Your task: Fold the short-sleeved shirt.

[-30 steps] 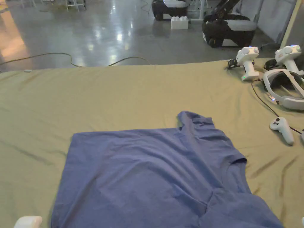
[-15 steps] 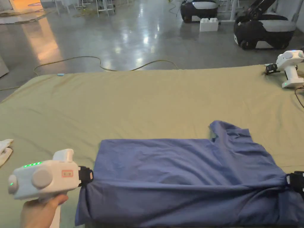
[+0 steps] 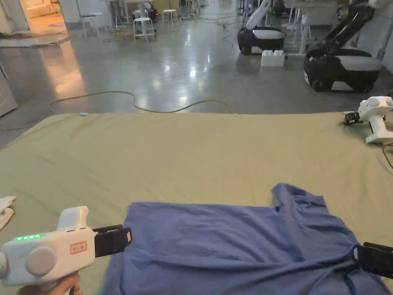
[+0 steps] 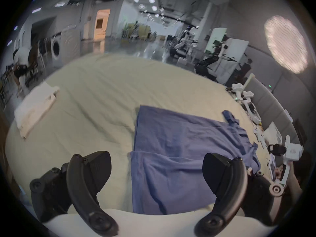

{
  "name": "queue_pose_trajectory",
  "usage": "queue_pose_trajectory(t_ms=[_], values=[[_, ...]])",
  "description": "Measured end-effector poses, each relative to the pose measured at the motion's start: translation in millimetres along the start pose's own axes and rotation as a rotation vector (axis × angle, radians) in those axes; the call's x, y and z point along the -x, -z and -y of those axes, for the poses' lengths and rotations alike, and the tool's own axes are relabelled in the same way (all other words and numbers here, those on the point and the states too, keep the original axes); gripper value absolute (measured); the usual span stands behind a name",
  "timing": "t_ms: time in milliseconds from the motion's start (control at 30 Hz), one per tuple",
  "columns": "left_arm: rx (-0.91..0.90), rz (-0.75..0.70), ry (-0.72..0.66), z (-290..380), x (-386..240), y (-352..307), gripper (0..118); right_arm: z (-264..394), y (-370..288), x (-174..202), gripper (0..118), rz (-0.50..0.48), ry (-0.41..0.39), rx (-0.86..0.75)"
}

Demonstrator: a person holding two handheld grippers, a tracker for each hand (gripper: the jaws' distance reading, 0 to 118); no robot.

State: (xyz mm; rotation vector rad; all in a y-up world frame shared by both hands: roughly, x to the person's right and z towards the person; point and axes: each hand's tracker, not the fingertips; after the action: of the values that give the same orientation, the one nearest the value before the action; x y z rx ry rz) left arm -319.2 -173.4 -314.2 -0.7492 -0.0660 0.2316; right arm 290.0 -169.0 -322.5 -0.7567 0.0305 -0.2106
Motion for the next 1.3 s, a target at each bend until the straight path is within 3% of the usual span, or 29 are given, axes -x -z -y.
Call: queue_pose_trajectory(t_ms=[67,133,267,333,400,467,500,533,567,600,633,667,800,1167,1300], values=[[-0.119,0.0,0.024,4,-16,-48,111,5,-52,12,88,-0.076,0.025,-0.111],[-0.282,0.011,0.081,14,-31,-103,111,14,-103,27,88,-0.122,-0.005,-0.236],[-0.512,-0.011,0.165,40,-65,-196,111,41,-190,55,88,-0.114,-0.067,-0.454],[-0.603,-0.081,0.213,55,-83,-232,110,56,-224,73,86,-0.062,-0.094,-0.536],[-0.699,-0.105,0.232,74,-99,-264,110,72,-255,88,76,-0.077,-0.172,-0.613],[-0.731,-0.111,0.252,88,-115,-290,108,84,-268,95,54,-0.061,-0.217,-0.638],[-0.727,-0.121,0.255,95,-120,-296,106,89,-275,99,37,-0.073,-0.231,-0.656],[-0.738,-0.133,0.274,101,-127,-303,97,93,-281,103,8,-0.088,-0.24,-0.649],[-0.745,-0.141,0.281,105,-131,-308,83,96,-284,106,1,-0.09,-0.245,-0.648],[-0.745,-0.141,0.286,109,-135,-312,60,100,-285,110,0,-0.082,-0.251,-0.662],[-0.744,-0.148,0.294,112,-135,-313,13,102,-288,112,0,-0.096,-0.266,-0.663],[-0.746,-0.157,0.293,113,-137,-314,0,103,-289,115,0,-0.097,-0.284,-0.651],[-0.714,-0.096,0.229,120,-133,-315,0,108,-286,127,0,-0.065,-0.358,-0.649],[-0.642,-0.116,0.217,109,-120,-298,0,108,-275,125,0,-0.096,-0.334,-0.636],[-0.437,-0.079,0.164,96,-98,-243,5,108,-262,118,0,-0.11,-0.298,-0.588]])
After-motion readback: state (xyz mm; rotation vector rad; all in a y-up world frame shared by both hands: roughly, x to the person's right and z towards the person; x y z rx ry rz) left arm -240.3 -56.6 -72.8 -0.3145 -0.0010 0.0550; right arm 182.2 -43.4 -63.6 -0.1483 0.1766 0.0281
